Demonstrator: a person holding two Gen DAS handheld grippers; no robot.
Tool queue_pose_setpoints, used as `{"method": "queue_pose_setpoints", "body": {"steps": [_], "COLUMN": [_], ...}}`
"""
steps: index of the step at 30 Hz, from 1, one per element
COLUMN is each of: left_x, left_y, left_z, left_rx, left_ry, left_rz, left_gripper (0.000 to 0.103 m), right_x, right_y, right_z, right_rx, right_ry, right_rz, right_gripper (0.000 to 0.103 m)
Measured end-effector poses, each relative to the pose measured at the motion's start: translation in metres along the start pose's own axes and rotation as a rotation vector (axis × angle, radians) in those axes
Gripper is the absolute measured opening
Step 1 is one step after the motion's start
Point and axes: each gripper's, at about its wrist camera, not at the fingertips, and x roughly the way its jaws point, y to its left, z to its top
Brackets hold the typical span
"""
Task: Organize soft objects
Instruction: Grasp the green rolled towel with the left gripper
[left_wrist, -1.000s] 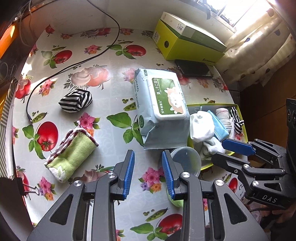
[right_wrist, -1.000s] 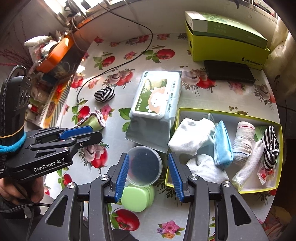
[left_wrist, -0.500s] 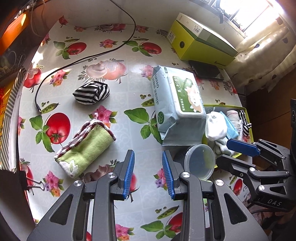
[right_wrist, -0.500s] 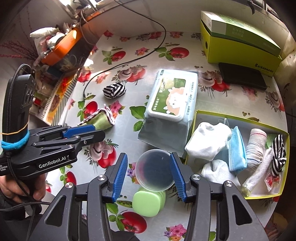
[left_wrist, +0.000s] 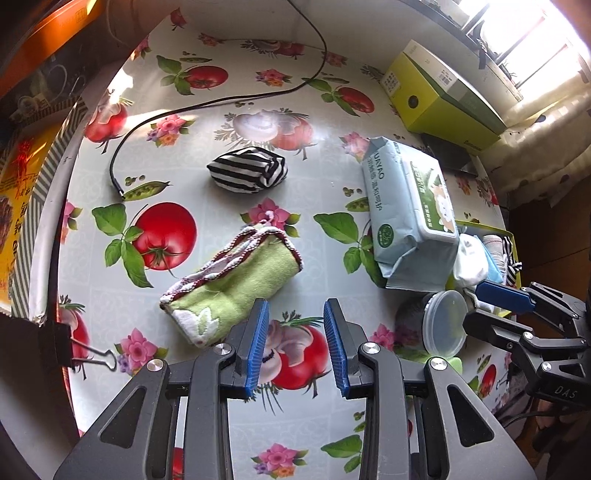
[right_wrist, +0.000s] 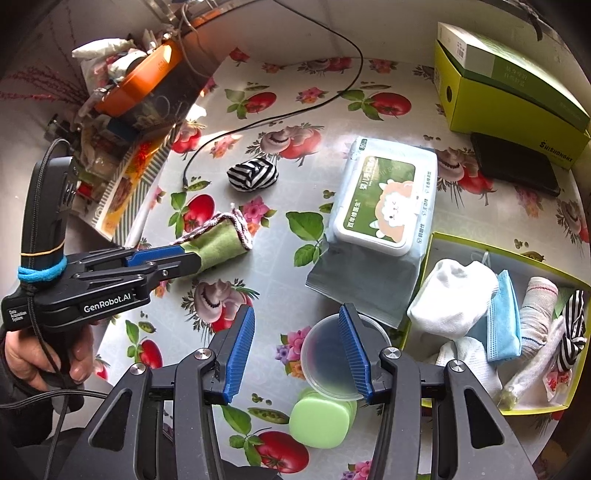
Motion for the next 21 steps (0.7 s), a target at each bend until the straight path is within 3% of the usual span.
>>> {"method": "queue_pose_setpoints", "body": {"steps": [5, 8, 21], "left_x": [0.003, 0.010, 0.051], "left_y": [0.022, 0.031, 0.028], "left_z": [0.003, 0.007, 0.007], "left_rx": [0.009, 0.036, 0.246], "left_ry": [0.001, 0.013, 0.058], "left_rz": [0.040, 0.040, 0.027], "left_gripper": [0.033, 0.041, 0.049], "right_x": [0.006, 0.008, 0.021], "right_y": [0.008, 0.013, 0.024], "right_z": [0.003, 0.003, 0.009], "right_rx": [-0.008, -0.015, -0.024], "right_ry": [0.006, 0.012, 0.045], "right_rz": [0.011, 0.012, -0.006], "right_gripper": [0.047, 0.047, 0.047]}}
